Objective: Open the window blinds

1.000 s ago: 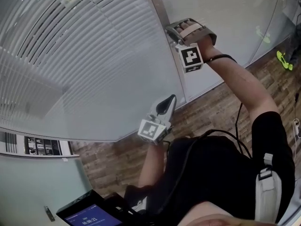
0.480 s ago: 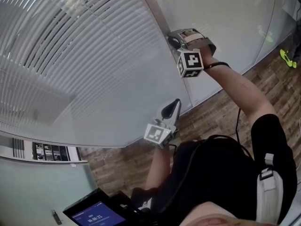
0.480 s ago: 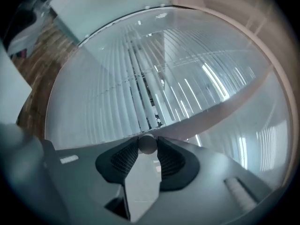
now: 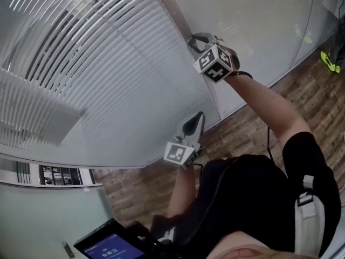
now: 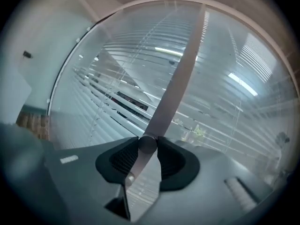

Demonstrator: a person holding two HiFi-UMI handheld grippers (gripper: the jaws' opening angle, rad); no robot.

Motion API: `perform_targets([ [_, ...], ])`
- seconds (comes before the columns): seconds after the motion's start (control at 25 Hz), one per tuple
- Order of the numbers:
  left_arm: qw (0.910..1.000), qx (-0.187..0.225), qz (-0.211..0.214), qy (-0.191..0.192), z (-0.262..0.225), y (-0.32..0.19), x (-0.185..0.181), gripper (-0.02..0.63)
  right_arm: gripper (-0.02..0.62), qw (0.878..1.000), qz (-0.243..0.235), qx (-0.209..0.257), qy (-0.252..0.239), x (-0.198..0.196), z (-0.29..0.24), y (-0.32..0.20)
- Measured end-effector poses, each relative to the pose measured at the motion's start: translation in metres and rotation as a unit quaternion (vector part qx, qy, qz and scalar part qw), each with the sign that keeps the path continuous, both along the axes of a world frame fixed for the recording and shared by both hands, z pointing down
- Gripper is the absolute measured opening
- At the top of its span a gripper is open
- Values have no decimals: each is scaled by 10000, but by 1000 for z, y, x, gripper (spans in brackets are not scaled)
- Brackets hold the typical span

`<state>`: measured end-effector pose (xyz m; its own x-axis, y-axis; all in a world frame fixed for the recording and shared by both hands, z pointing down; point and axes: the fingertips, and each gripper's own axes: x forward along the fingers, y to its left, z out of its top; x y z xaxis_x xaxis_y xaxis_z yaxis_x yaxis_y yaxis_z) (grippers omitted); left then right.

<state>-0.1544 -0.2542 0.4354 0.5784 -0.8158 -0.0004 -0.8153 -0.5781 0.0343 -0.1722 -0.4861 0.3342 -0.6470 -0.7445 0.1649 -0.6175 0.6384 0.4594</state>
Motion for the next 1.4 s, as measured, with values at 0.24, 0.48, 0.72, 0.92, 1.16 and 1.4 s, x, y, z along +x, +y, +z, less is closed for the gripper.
perform_targets([
  [0.24, 10000, 35, 27, 15, -1, 2, 5, 3, 130, 9970, 91, -452, -622, 4, -2, -1],
  [0.48, 10000, 13, 6, 1, 2, 5, 6, 3, 130, 9963, 125, -465, -709, 7, 0, 0],
  [0.72, 10000, -16, 15, 5, 1, 7, 4, 3, 130, 9962, 165, -454, -730, 5, -3, 0],
  [0.92, 10000, -25, 18, 24, 3, 7, 0, 3, 133, 9961, 182, -432, -749, 5, -1, -1],
  [1.16, 9999, -38, 99, -29, 5, 6, 3, 3, 156, 9963, 146, -422, -729, 12, 3, 5],
  [1.4, 9999, 79, 134, -44, -6, -2, 4, 3, 160, 9903, -149, -518, -1282, 20, 0, 19],
])
